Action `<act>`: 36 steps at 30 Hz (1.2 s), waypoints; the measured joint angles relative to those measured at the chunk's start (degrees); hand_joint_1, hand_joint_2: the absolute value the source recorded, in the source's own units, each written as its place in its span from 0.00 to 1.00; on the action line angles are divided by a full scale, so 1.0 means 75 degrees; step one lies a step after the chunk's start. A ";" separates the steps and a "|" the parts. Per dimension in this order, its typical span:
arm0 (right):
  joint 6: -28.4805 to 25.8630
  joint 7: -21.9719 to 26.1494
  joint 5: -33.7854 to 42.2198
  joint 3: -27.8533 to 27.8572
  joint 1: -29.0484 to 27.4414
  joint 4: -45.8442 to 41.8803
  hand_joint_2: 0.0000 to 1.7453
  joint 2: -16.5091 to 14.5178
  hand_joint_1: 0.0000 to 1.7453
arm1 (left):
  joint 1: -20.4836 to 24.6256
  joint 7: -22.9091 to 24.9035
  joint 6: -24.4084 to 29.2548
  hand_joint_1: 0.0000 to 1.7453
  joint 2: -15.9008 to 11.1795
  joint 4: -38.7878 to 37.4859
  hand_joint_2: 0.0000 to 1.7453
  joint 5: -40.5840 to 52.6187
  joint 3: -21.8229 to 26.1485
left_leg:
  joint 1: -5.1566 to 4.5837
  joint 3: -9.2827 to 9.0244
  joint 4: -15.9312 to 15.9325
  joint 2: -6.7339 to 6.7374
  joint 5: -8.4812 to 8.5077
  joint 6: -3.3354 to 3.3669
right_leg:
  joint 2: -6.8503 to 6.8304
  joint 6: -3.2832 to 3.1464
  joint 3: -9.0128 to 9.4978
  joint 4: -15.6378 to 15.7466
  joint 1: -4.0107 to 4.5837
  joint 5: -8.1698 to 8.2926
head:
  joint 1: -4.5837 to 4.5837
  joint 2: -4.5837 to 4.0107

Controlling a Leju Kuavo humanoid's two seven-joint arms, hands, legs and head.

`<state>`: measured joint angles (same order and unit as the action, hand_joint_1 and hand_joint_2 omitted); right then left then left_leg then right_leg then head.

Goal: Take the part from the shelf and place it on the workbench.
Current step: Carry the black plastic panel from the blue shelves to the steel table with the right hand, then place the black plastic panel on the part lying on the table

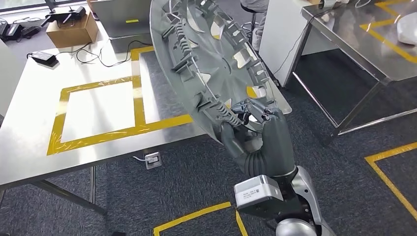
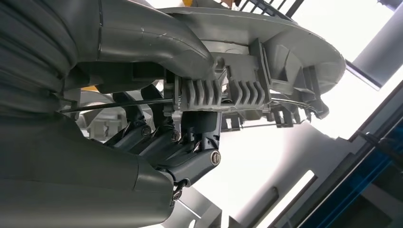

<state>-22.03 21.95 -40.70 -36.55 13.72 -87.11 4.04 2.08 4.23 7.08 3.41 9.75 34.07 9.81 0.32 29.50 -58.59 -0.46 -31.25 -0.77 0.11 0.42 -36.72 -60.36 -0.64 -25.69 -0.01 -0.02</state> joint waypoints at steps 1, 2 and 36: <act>0.0004 -0.0003 0.0003 -0.0001 0.0002 0.0000 1.00 -0.0001 1.00 | 0.0002 0.0001 0.0000 0.00 -0.0001 0.0001 1.00 0.0002 0.0004 | 0.0003 -0.0034 0.0031 0.0005 -0.0026 -0.0042 | 0.0012 -0.0061 0.0018 0.0017 -0.0006 -0.0030 | -0.0009 0.0000; 0.0009 -0.0007 0.0006 -0.0002 0.0003 -0.0001 1.00 -0.0002 1.00 | 0.0003 0.0001 0.0000 0.00 -0.0004 0.0004 1.00 0.0003 0.0007 | 0.0009 -0.0068 0.0028 0.0019 -0.0055 -0.0086 | 0.0018 -0.0108 0.0054 0.0043 -0.0013 -0.0055 | -0.0015 0.0000; 0.0366 -0.0096 0.0066 -0.0026 0.0242 0.0380 1.00 -0.0227 1.00 | 0.0020 -0.0137 -0.0035 0.00 0.0018 0.0000 1.00 0.0052 0.0058 | -0.0041 0.0169 0.0008 -0.0010 0.0192 0.0074 | 0.0053 -0.0098 0.0066 0.0055 0.0023 -0.0066 | -0.0039 -0.0001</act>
<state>-19.29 21.23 -40.21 -36.74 15.53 -84.26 2.34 2.23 3.20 6.82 3.54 9.75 34.46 10.25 0.01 30.77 -58.53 -0.54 -29.81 -0.22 0.50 -0.32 -36.22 -59.95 -0.47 -26.19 -0.30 -0.02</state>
